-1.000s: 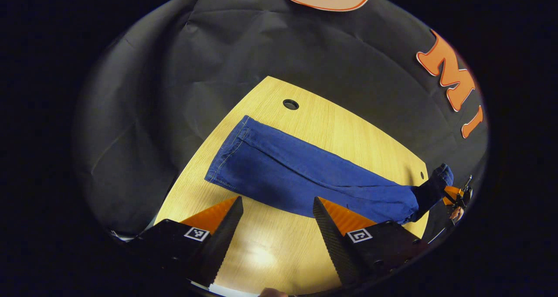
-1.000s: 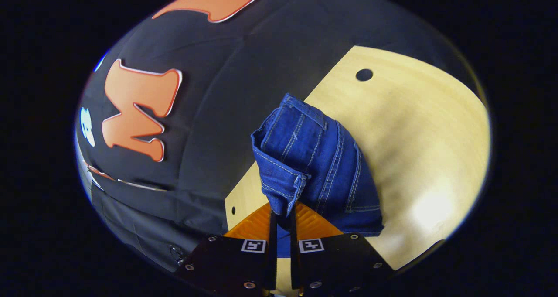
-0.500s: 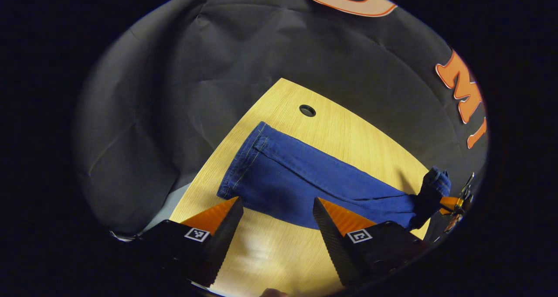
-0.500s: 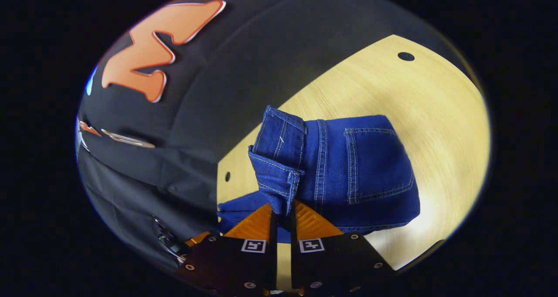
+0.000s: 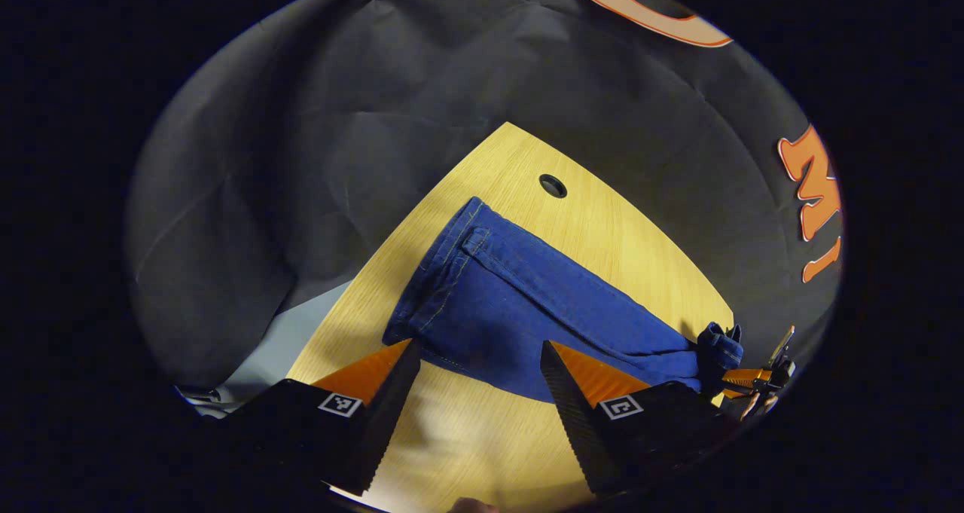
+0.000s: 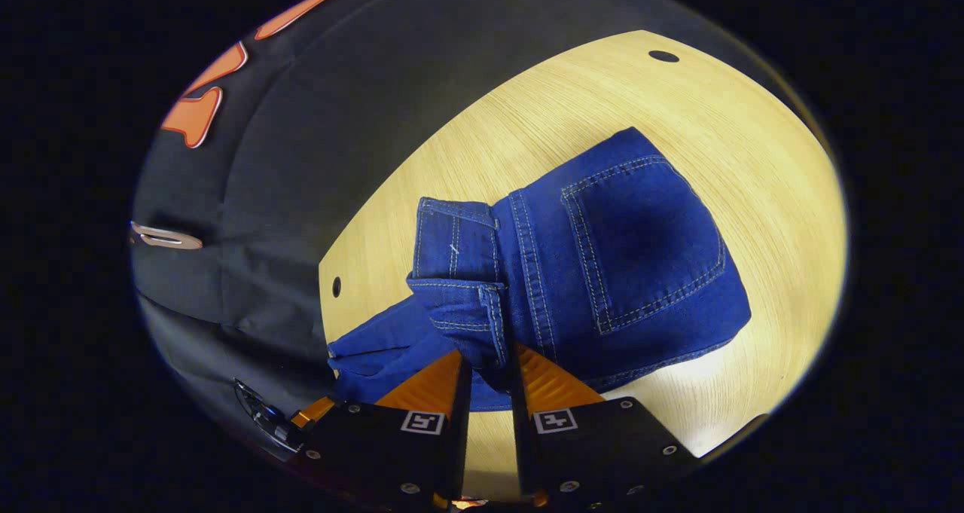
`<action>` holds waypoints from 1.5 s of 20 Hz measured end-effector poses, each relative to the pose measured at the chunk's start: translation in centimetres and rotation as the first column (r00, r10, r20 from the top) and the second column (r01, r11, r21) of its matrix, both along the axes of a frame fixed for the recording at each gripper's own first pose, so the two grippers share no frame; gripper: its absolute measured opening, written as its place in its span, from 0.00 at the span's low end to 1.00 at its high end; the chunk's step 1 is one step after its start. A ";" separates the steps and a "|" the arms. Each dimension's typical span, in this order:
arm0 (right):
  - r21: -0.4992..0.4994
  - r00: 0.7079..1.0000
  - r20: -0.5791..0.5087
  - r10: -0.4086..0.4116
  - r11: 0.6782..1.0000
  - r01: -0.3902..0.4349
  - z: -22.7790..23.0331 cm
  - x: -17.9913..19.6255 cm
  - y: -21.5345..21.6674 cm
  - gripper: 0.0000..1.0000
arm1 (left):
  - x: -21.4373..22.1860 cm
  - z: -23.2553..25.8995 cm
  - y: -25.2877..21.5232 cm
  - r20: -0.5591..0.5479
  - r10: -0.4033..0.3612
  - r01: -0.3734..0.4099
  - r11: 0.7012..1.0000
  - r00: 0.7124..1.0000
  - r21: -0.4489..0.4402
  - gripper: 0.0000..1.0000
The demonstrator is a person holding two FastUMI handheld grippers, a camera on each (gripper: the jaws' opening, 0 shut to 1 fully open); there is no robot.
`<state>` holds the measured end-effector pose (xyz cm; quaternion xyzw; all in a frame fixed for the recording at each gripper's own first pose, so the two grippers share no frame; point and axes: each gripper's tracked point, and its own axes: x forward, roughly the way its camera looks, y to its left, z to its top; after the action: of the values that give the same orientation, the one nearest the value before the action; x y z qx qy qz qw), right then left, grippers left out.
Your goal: Grasp the waist and the cuffs of the jeans and fold them to make the two legs overlap; first hold the waist and fold one-third of the jeans toward the cuffs, then hold the cuffs and fold the remaining one-third in the same direction to finish folding.
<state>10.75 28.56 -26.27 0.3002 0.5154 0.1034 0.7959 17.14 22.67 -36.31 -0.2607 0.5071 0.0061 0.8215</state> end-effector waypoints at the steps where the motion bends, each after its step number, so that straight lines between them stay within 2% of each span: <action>1: 0.001 1.000 0.006 -0.007 1.000 0.007 0.0 0.1 0.0 0.24 | 0.0 0.0 0.3 -0.002 0.015 -0.015 1.000 1.000 0.002 0.99; 3: 0.081 1.000 -0.014 -0.002 0.997 0.003 1.0 -0.2 1.5 0.46 | 0.3 0.2 0.6 -0.001 0.050 -0.050 0.999 0.999 0.000 0.99; 6: 0.129 1.000 -0.013 -0.006 0.992 0.008 2.2 -1.3 2.4 0.98 | 0.8 0.3 0.8 -0.003 0.098 -0.098 0.994 0.995 -0.043 0.98; 10: 0.070 1.000 0.021 -0.002 0.998 0.000 2.3 -2.0 0.8 0.98 | 1.2 0.6 1.0 -0.052 0.183 -0.190 0.967 0.982 -0.171 0.98; 16: 0.065 0.997 0.074 -0.022 0.998 0.017 4.8 -2.0 -1.6 0.98 | 1.7 -1.8 2.1 -0.093 0.241 -0.256 0.942 0.966 -0.219 0.98; 19: 0.072 0.995 0.091 -0.036 0.997 0.029 5.5 -1.9 -2.2 0.99 | 2.4 -1.8 1.6 -0.065 0.237 -0.245 0.936 0.969 -0.251 0.98; 21: 0.079 0.996 0.085 -0.040 0.996 0.034 5.6 -2.0 -2.4 0.99 | 3.0 -1.1 -0.6 -0.073 0.211 -0.223 0.921 0.975 -0.319 0.96; 22: 0.077 0.995 0.088 -0.040 0.996 0.033 5.6 -2.0 -2.5 0.99 | 3.0 -1.4 -1.6 -0.073 0.198 -0.211 0.922 0.977 -0.325 0.95; 24: 0.084 0.995 0.091 -0.043 0.996 0.035 5.8 -2.1 -2.7 0.99 | 4.0 -1.7 -3.0 -0.060 0.193 -0.202 0.921 0.979 -0.333 0.87; 25: 0.086 0.995 0.088 -0.045 0.996 0.037 5.8 -2.3 -2.9 0.99 | 4.1 -2.2 -3.7 -0.085 0.178 -0.196 0.924 0.980 -0.328 0.87; 27: 0.083 0.994 0.096 -0.054 0.995 0.046 5.9 -2.6 -3.7 0.99 | 3.6 -3.1 -4.0 -0.108 0.180 -0.203 0.940 0.978 -0.274 0.51; 28: 0.077 0.993 0.103 -0.061 0.996 0.054 5.9 -2.7 -4.3 0.99 | 3.7 -4.0 -3.9 -0.111 0.207 -0.228 0.942 0.972 -0.245 0.33; 29: 0.074 0.992 0.112 -0.064 0.996 0.056 6.0 -2.9 -5.0 0.99 | 4.1 -3.5 -4.5 -0.092 0.209 -0.227 0.935 0.974 -0.272 0.15; 30: 0.067 0.990 0.119 -0.072 0.996 0.064 6.1 -2.9 -5.6 0.99 | 3.8 -2.4 -4.2 -0.062 0.216 -0.225 0.936 0.974 -0.273 0.15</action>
<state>7.81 22.97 -20.19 0.3356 0.4520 0.1105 0.8190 20.98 18.46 -38.69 -0.4284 0.4831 0.0309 0.7630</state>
